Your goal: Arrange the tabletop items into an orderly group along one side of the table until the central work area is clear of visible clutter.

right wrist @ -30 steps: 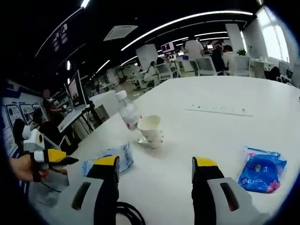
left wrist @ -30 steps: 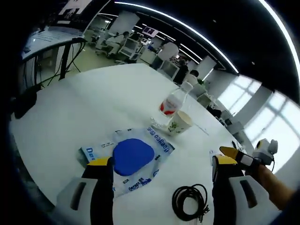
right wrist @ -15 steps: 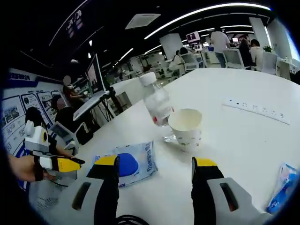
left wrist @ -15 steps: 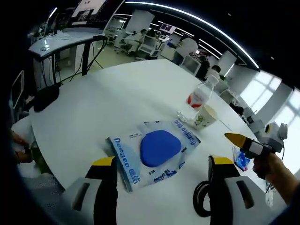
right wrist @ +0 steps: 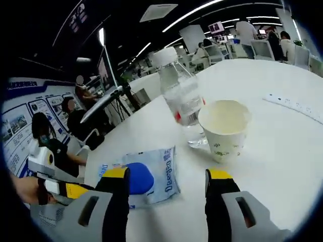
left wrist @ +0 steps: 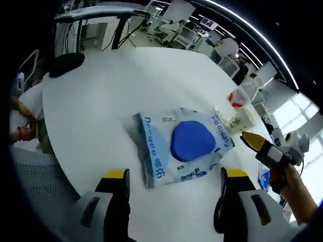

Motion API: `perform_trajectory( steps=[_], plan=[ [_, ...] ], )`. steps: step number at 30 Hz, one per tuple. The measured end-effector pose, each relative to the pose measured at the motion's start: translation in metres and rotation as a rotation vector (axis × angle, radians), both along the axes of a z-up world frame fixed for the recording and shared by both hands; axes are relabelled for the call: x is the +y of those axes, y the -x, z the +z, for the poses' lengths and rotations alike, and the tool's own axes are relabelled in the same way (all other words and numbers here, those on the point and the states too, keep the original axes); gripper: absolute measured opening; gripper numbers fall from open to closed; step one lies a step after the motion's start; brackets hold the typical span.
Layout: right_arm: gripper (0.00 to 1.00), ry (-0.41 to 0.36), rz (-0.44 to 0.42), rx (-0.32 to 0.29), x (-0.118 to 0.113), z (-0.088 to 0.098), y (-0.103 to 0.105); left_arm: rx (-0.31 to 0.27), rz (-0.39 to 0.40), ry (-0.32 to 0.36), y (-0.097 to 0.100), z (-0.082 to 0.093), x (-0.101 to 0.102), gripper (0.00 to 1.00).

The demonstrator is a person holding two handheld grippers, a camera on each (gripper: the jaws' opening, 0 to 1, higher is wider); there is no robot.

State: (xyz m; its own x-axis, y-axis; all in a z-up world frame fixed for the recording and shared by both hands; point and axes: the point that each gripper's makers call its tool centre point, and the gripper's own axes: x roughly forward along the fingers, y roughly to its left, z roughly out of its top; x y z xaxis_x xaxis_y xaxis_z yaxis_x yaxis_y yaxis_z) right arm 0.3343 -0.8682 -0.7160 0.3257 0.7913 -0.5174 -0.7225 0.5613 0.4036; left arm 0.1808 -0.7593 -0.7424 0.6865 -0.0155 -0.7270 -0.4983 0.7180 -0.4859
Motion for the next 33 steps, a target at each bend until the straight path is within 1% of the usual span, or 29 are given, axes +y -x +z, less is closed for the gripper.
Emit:
perform_trajectory(
  steps=[2, 5, 8, 11, 13, 14, 15, 17, 18, 22, 25, 27, 29, 30, 31, 32, 33],
  plan=[
    [0.57, 0.028, 0.021, -0.001, 0.002, -0.007, 0.002, -0.006, -0.005, -0.008, -0.002, 0.000, 0.001, 0.66],
    [0.56, 0.024, 0.028, 0.014, 0.005, -0.011, 0.003, -0.003, -0.008, -0.002, -0.005, -0.001, -0.001, 0.65],
    [0.54, 0.013, 0.018, 0.034, 0.006, -0.013, 0.002, -0.010, 0.000, -0.001, -0.007, -0.001, 0.000, 0.63],
    [0.51, 0.013, 0.009, 0.069, 0.008, -0.018, 0.002, -0.013, -0.012, -0.006, -0.010, -0.002, 0.000, 0.57],
    [0.50, 0.011, 0.013, 0.084, 0.011, -0.020, 0.004, -0.019, -0.045, -0.015, -0.014, -0.003, -0.003, 0.52],
    [0.48, 0.010, 0.017, 0.095, 0.013, -0.021, 0.006, -0.015, -0.044, -0.024, -0.013, -0.004, -0.002, 0.50],
    [0.44, 0.009, 0.021, 0.103, 0.014, -0.021, 0.008, -0.013, -0.045, -0.034, -0.013, -0.004, 0.001, 0.45],
    [0.35, 0.012, 0.030, 0.112, 0.017, -0.022, 0.012, 0.001, -0.034, -0.035, -0.011, -0.008, 0.004, 0.37],
    [0.33, 0.020, 0.029, 0.110, 0.017, -0.023, 0.012, 0.002, -0.030, -0.031, -0.010, -0.009, 0.005, 0.33],
    [0.29, 0.037, 0.015, 0.115, 0.016, -0.027, 0.012, 0.021, -0.035, -0.050, -0.006, -0.012, 0.011, 0.23],
    [0.23, 0.057, 0.008, 0.118, 0.013, -0.032, 0.011, 0.029, -0.034, -0.058, -0.005, -0.014, 0.014, 0.17],
    [0.17, 0.060, 0.002, 0.117, 0.012, -0.032, 0.011, 0.034, -0.020, -0.053, -0.004, -0.016, 0.016, 0.14],
    [0.09, 0.067, -0.002, 0.108, 0.010, -0.032, 0.010, 0.039, -0.016, -0.054, -0.003, -0.017, 0.017, 0.10],
    [0.04, 0.077, -0.003, 0.102, 0.008, -0.033, 0.009, 0.049, -0.016, -0.058, -0.002, -0.019, 0.018, 0.05],
    [0.01, 0.080, 0.000, 0.101, 0.008, -0.033, 0.009, 0.061, -0.018, -0.058, 0.000, -0.021, 0.019, 0.03],
    [0.00, 0.075, 0.002, 0.111, 0.008, -0.034, 0.011, 0.048, 0.017, -0.021, -0.002, -0.021, 0.019, 0.03],
    [0.00, 0.074, 0.004, 0.112, 0.008, -0.034, 0.011, 0.045, 0.005, -0.027, -0.003, -0.021, 0.020, 0.02]
  ],
)
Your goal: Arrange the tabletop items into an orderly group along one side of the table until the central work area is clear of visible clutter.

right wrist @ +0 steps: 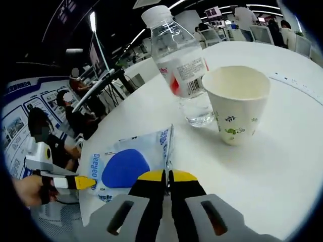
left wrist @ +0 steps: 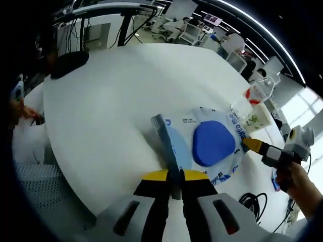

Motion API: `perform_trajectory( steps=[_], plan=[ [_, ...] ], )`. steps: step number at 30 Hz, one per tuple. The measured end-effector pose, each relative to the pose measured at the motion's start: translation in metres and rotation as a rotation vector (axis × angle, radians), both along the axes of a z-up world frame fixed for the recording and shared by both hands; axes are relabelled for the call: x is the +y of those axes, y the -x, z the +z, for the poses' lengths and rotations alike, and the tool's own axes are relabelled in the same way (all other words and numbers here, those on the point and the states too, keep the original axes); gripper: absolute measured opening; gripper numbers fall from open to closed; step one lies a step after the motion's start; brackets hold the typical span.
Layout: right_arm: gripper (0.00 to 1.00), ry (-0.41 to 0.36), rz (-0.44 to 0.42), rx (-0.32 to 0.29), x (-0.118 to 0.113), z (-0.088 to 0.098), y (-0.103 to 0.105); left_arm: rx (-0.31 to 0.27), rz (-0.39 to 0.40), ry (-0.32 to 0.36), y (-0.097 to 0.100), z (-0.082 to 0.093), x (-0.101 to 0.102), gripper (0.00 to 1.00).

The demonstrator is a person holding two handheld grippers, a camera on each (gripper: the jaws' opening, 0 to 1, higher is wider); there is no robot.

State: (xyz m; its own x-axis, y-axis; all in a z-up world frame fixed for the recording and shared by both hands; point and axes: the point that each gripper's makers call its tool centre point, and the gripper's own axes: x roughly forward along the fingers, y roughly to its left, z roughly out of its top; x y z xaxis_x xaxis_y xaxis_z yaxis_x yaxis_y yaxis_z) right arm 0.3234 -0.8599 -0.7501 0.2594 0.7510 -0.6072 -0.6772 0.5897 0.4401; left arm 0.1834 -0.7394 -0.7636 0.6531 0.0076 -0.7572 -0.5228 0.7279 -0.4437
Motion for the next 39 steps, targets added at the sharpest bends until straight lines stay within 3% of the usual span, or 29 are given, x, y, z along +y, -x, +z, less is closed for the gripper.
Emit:
perform_trajectory(
  steps=[5, 10, 19, 22, 24, 28, 35, 39],
  plan=[
    [0.00, 0.002, 0.007, -0.003, -0.001, 0.002, 0.003, -0.016, 0.011, 0.048, -0.003, 0.003, -0.002, 0.00],
    [0.00, -0.001, 0.022, -0.028, -0.004, 0.009, 0.009, -0.038, 0.008, 0.044, -0.001, 0.009, 0.001, 0.00],
    [0.00, -0.050, -0.037, -0.034, -0.017, 0.029, 0.015, -0.080, -0.058, 0.029, -0.007, 0.026, -0.003, 0.00],
    [0.00, -0.073, -0.068, -0.049, -0.024, 0.040, 0.015, -0.140, -0.008, 0.110, -0.013, 0.039, -0.002, 0.00],
    [0.00, -0.119, -0.095, -0.051, -0.028, 0.051, 0.017, -0.142, -0.045, 0.095, -0.014, 0.044, -0.001, 0.00],
    [0.00, -0.111, -0.113, -0.084, -0.036, 0.062, 0.022, -0.170, -0.113, 0.089, -0.020, 0.059, -0.009, 0.00],
    [0.00, -0.160, -0.239, -0.154, -0.067, 0.098, 0.029, -0.240, -0.285, 0.071, -0.036, 0.090, -0.026, 0.00],
    [0.00, -0.176, -0.303, -0.178, -0.083, 0.111, 0.033, -0.266, -0.346, 0.068, -0.044, 0.103, -0.037, 0.00]
  ],
)
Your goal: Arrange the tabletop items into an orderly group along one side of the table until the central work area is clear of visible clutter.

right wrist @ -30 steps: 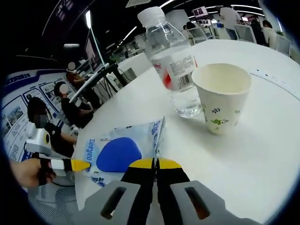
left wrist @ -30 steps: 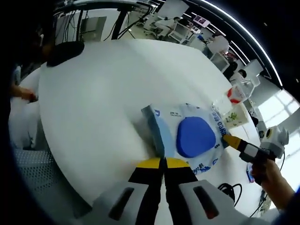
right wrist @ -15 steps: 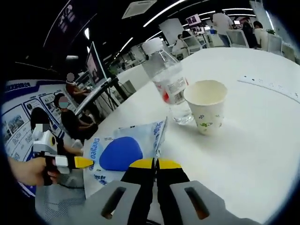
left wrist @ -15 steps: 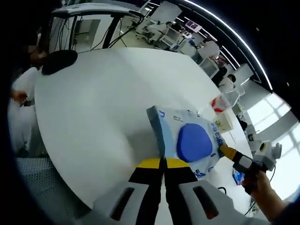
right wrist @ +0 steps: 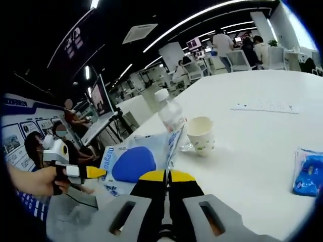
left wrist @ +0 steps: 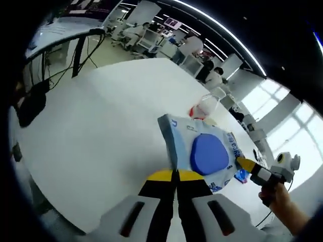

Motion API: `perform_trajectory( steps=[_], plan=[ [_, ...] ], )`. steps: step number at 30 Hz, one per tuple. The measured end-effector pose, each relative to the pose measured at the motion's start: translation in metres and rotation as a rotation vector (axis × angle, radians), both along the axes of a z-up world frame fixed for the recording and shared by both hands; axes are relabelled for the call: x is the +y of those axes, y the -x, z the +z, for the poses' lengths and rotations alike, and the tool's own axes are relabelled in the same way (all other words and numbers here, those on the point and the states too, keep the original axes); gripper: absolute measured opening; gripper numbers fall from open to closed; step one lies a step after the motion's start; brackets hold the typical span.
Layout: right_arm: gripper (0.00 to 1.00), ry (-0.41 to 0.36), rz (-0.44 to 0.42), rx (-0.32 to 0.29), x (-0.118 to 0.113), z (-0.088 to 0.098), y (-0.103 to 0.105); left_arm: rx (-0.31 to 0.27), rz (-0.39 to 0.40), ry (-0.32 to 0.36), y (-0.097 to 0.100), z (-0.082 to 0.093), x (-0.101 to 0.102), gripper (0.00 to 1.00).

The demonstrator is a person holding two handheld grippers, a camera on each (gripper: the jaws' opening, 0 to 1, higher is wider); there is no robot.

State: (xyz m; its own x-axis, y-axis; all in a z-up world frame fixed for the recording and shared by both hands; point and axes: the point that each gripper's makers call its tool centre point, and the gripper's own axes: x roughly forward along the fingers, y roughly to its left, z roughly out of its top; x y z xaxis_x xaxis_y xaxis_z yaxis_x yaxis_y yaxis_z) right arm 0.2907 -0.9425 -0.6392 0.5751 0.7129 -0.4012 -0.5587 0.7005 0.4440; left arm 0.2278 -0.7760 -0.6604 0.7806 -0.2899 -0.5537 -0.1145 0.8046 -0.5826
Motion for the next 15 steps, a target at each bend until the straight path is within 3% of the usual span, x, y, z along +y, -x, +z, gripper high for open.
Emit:
perform_trajectory(
  steps=[15],
  plan=[
    [0.00, -0.002, -0.186, -0.036, -0.060, 0.019, 0.017, -0.047, -0.200, 0.001, -0.017, 0.015, -0.051, 0.00]
  ],
)
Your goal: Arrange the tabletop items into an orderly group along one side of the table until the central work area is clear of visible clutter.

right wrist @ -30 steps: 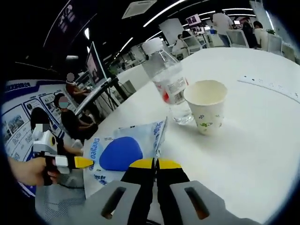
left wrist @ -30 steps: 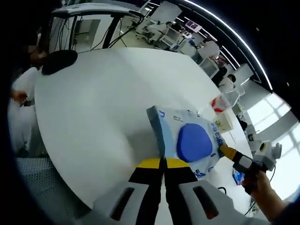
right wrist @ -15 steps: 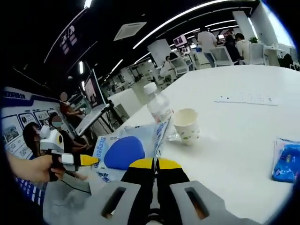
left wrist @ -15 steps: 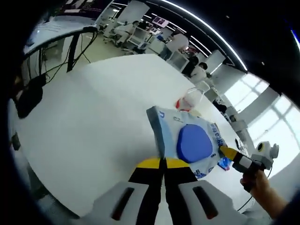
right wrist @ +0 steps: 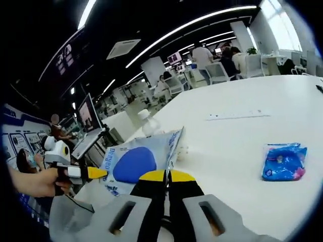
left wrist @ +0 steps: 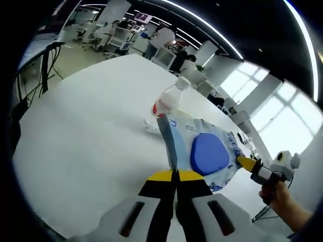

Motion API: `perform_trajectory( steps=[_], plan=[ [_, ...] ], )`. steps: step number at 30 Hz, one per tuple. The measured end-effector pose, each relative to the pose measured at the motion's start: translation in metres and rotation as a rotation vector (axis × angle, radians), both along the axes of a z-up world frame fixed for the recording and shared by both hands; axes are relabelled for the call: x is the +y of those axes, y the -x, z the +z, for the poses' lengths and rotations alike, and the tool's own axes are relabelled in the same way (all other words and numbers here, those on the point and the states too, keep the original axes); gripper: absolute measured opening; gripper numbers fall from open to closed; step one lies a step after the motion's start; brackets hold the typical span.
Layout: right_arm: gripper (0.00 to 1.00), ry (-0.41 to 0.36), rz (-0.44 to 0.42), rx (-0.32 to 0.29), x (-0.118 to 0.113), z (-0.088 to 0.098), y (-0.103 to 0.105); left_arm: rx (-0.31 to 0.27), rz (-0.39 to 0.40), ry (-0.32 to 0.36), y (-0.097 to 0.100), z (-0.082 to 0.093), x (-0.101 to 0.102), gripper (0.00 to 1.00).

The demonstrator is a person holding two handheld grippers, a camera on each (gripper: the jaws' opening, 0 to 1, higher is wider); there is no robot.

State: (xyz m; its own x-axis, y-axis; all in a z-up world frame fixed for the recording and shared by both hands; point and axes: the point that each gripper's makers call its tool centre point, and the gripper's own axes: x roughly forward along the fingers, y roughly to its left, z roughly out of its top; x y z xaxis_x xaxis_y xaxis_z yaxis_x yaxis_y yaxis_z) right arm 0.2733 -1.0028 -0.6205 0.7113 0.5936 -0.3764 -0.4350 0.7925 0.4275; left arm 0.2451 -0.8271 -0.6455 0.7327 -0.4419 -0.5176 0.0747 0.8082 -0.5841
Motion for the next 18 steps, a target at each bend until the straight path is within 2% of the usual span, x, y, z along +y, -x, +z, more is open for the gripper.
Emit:
perform_trajectory(
  steps=[6, 8, 11, 18],
  plan=[
    [0.00, -0.005, -0.053, -0.003, -0.014, 0.003, 0.006, -0.002, -0.042, 0.002, -0.001, 0.002, -0.014, 0.00],
    [0.00, -0.009, -0.062, -0.002, -0.016, 0.004, 0.006, -0.014, -0.066, -0.029, -0.001, 0.003, -0.017, 0.00],
    [0.00, -0.008, -0.088, -0.008, -0.021, 0.006, 0.006, -0.011, -0.067, -0.016, -0.003, 0.005, -0.021, 0.00],
    [0.00, -0.015, -0.159, -0.015, -0.041, 0.012, 0.001, -0.029, -0.116, -0.039, -0.022, 0.015, -0.038, 0.00]
  ],
)
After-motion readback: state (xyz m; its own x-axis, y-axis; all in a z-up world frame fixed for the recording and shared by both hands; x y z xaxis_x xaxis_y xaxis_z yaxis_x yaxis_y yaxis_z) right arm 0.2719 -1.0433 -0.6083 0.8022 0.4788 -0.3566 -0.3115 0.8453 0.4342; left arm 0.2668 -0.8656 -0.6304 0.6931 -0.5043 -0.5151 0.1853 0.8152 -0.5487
